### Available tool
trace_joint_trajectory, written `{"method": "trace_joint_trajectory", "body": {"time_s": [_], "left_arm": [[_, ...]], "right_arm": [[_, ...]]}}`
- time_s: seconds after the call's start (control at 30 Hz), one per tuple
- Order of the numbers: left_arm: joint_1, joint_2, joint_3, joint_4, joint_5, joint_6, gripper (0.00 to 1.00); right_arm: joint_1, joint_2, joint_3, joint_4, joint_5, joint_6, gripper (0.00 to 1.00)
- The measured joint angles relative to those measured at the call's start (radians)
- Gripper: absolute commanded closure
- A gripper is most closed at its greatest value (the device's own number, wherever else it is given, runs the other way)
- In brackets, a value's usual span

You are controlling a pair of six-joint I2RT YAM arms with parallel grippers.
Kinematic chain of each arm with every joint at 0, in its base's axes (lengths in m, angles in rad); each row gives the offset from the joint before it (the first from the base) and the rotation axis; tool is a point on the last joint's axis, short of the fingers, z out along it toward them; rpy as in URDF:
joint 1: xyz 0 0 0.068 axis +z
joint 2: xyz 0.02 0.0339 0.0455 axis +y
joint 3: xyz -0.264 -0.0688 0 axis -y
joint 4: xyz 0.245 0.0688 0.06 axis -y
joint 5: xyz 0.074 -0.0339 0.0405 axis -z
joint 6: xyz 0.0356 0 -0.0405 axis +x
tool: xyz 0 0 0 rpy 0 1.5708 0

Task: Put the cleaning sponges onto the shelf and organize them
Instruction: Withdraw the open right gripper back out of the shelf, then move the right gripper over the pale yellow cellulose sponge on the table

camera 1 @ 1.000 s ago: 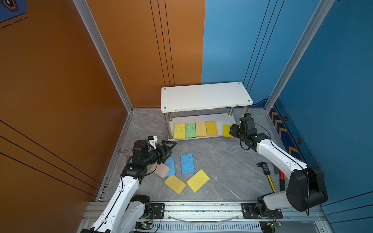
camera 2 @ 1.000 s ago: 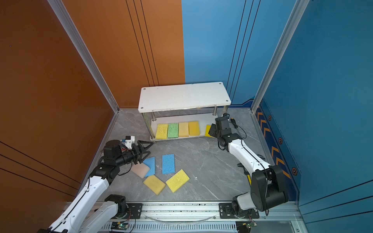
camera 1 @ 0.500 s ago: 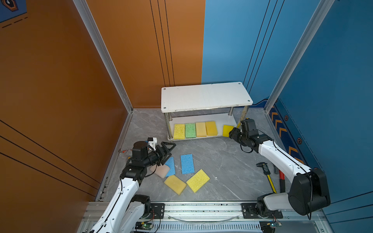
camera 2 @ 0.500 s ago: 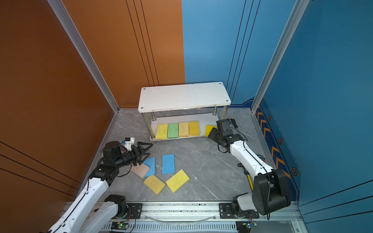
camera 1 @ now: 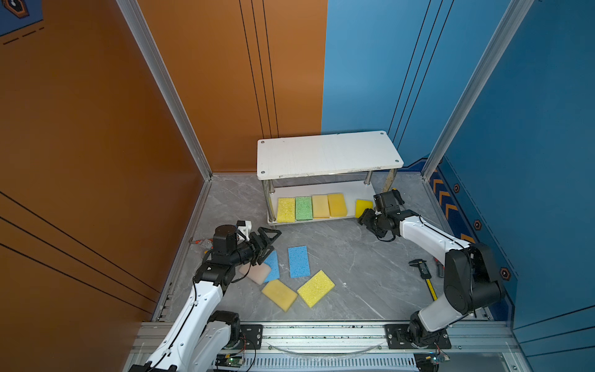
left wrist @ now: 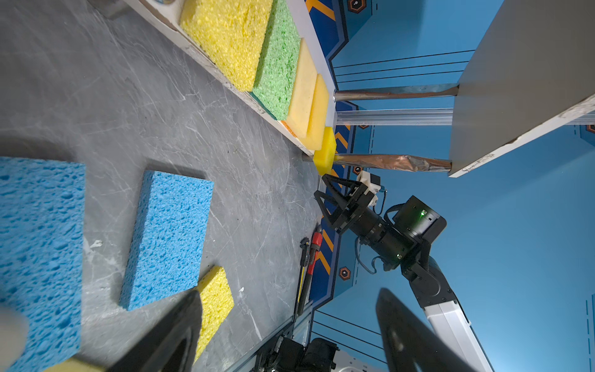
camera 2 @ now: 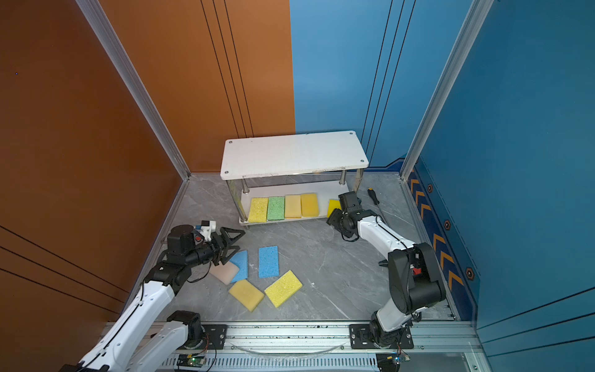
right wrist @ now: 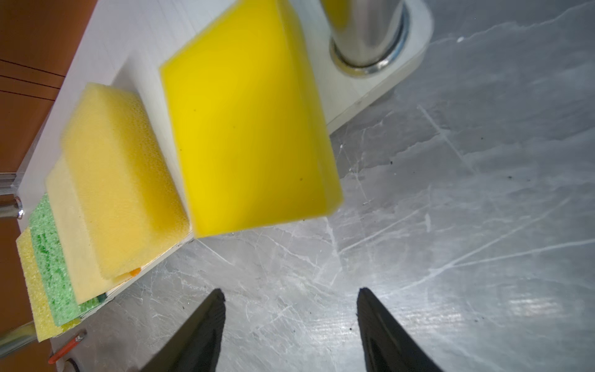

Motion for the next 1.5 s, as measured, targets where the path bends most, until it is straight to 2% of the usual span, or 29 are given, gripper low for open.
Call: {"method": "trace_joint_trajectory", "body": {"time_s": [0.4, 0.7, 1.0, 1.27, 1.5], "left_arm": [[0.000, 0.028, 0.000, -0.004, 0.000, 0.016, 0.15], [0.007, 0.029, 0.001, -0.034, 0.000, 0.023, 0.15], [0.008, 0.027, 0.001, -0.051, 0.000, 0.023, 0.15], [0.008, 0.025, 0.018, -0.084, 0.000, 0.032, 0.15], [0.021, 0.000, 0.020, -0.110, 0.000, 0.038, 0.15]], "right_arm": [[-0.020, 0.118, 0.134, 0.028, 0.000, -0.004, 0.33], [-0.026, 0.137, 0.141, 0.036, 0.003, -0.016, 0.34], [-0.008, 0.032, -0.112, 0.379, 0.043, 0.057, 0.42], [-0.002, 0.035, -0.137, 0.561, 0.077, 0.102, 0.48], [0.000, 0.073, -0.136, 0.615, 0.089, 0.119, 0.48]]}}
